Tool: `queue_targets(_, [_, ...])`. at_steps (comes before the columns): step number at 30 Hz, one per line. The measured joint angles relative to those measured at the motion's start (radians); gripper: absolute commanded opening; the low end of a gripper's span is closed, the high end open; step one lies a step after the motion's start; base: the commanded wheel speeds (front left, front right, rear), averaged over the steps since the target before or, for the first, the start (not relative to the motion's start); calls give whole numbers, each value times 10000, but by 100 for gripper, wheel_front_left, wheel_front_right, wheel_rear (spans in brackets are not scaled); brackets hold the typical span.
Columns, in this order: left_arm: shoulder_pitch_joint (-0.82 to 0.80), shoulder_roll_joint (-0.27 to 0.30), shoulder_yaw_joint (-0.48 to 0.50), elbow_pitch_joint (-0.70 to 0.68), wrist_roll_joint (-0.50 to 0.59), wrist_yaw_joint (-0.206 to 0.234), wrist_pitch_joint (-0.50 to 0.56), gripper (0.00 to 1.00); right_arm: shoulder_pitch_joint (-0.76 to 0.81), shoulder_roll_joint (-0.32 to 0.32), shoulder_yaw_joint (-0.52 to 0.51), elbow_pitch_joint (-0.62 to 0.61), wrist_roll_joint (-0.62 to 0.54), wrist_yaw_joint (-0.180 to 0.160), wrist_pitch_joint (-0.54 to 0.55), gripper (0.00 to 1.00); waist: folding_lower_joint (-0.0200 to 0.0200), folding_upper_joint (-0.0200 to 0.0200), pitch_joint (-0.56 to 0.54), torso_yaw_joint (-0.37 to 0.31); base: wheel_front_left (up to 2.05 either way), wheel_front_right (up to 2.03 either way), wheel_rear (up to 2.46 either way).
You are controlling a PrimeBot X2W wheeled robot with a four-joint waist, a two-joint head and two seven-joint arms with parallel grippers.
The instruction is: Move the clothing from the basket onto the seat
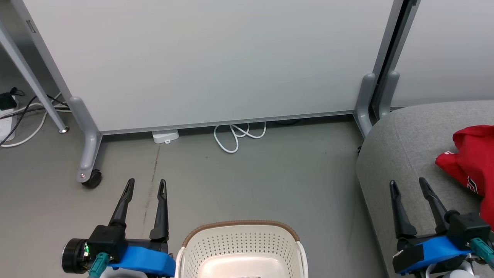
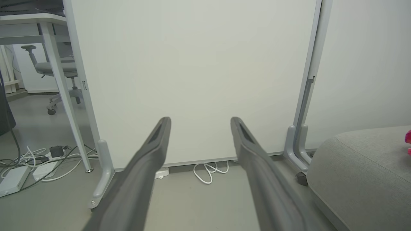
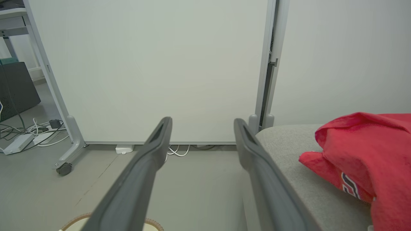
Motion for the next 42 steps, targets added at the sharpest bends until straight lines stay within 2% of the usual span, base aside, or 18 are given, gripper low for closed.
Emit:
queue_targets(11, [46,-8,73,75,155,-27,0,100,7,38,-23,17,2,0,0,100,1,0,-18,39,0,0,0])
queue_targets(12, [52,-8,77,77,155,-27,0,0,7,38,-25,17,2,0,0,0,1,0,-17,40,0,0,0])
queue_targets(19, [522,-15,4,648,13,-27,88,0,278,171,-10,629,88,0,104,0,1,0,-15,36,0,0,0])
queue_targets(42, [341,-13,476,629,-4307,-27,1135,0,266,290,-163,472,4353,0,1156,0,1,0,43,-80,0,0,0])
